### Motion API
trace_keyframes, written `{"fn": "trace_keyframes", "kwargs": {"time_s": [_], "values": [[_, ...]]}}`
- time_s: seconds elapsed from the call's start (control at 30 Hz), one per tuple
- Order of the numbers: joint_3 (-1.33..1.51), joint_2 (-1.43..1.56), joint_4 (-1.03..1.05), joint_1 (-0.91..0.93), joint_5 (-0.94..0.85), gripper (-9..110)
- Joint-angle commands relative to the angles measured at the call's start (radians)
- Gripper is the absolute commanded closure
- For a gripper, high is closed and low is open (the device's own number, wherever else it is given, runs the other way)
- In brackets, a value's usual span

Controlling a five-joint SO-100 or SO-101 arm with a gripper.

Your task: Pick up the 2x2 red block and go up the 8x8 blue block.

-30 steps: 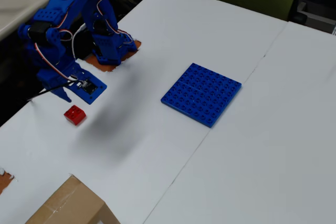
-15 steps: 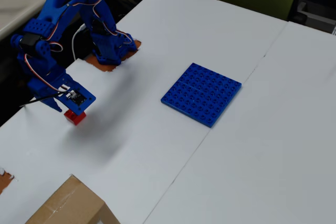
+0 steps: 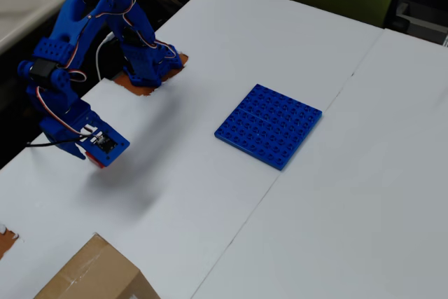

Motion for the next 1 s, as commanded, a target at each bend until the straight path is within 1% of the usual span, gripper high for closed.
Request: {"fn": "trace_keyframes", "kwargs": {"time_s": [0.0,0.2,0.33,0.97], "values": [[-0.04,0.002,-0.009,-0.017,0.015,73],[-0.032,-0.011,-0.029,-0.025,0.018,74],[-0.018,-0.02,-0.048,-0.023,0.011,78],[0.031,-0.051,-0.08,-0.012,-0.006,77]]}}
